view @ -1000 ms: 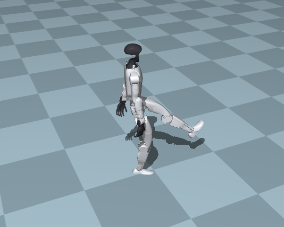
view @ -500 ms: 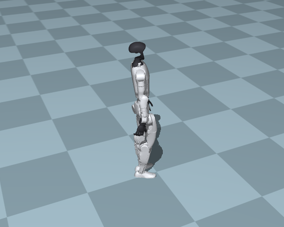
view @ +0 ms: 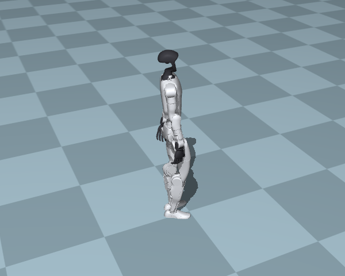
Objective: In place motions
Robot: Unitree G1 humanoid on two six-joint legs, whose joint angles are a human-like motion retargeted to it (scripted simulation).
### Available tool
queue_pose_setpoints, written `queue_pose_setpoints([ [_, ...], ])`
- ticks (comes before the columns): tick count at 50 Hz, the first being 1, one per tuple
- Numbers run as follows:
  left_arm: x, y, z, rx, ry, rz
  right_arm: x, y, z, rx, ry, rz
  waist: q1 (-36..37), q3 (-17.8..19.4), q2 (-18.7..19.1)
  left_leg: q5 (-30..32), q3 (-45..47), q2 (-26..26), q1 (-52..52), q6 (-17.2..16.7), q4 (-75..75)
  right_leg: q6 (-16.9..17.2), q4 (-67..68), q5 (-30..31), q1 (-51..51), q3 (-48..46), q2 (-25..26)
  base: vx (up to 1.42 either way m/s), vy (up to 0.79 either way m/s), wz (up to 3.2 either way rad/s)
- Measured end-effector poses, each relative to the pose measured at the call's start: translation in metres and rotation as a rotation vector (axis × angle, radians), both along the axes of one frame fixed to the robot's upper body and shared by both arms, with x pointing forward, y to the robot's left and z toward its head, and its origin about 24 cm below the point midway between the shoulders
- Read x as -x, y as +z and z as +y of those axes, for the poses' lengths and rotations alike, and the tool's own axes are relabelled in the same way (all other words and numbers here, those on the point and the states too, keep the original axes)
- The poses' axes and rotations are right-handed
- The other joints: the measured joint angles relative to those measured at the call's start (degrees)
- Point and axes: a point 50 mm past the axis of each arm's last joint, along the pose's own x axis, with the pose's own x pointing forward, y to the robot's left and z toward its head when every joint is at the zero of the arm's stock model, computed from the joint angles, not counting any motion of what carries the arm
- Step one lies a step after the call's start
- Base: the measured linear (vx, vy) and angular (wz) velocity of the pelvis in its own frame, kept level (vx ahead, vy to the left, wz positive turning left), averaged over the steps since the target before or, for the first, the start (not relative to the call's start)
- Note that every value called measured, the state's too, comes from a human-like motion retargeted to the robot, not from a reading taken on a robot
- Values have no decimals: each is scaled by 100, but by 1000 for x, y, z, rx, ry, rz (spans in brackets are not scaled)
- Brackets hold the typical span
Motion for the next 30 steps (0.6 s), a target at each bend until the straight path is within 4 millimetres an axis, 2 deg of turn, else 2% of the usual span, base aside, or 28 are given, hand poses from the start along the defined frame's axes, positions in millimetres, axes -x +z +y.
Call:
queue_pose_setpoints([
  [4, 11, 3, 2, -1, 53, 19, 27, 2, -15, 50, -54, 86, 575, 23, -126, -146, 436, 98, -51, -46, 143, 127, 333, -98, -129, 478, -60, 1, 5, -93],
  [7, 13, 4, 9, -15, 83, 21, 42, 4, -22, 59, -102, 115, 800, 169, -203, -270, 572, 224, -88, -71, 411, -78, 767, -119, -395, 752, 50, 4, 2, -35],
  [10, 7, 4, 21, -34, 83, 11, 48, 5, -25, 59, -136, 98, 236, 584, -161, -297, 22, 375, -6, -103, 714, -260, 707, -236, -770, 87, -34, -2, -2, 134],
  [14, -5, 4, 37, -87, 85, -33, 50, 6, -32, 102, -129, 79, -64, 1065, -159, -264, 53, 628, 274, -130, 760, -578, 233, -545, -1723, 23, -33, -9, -3, 22],
  [17, -23, 4, 51, -120, 74, -78, 45, 6, -35, 113, -146, 77, -535, 1288, -56, -214, -67, 902, 105, -150, 844, -907, 349, -758, -3060, -63, -189, -22, -2, 35],
  [22, -74, 7, 76, -191, 7, -185, 38, 6, -34, 95, -217, 76, -1238, 1826, 137, -109, -539, 1245, -311, -123, 1010, -1426, 918, -995, -5415, -180, -950, -25, 4, 76],
  [25, -108, 9, 83, -214, -29, -277, 39, 7, -36, 95, -233, 83, -1471, 2017, 130, -136, -829, 1092, -526, 64, 1199, -1426, 1106, -907, -6579, 235, -1590, -7, 15, 84],
  [30, -142, 9, 72, -188, -51, -396, 45, 8, -39, 92, -175, 103, -1308, 2122, 241, -251, -1113, 1111, -690, 224, 1529, -1426, 853, -490, -7164, 845, -1509, 1, -2, 6],
])
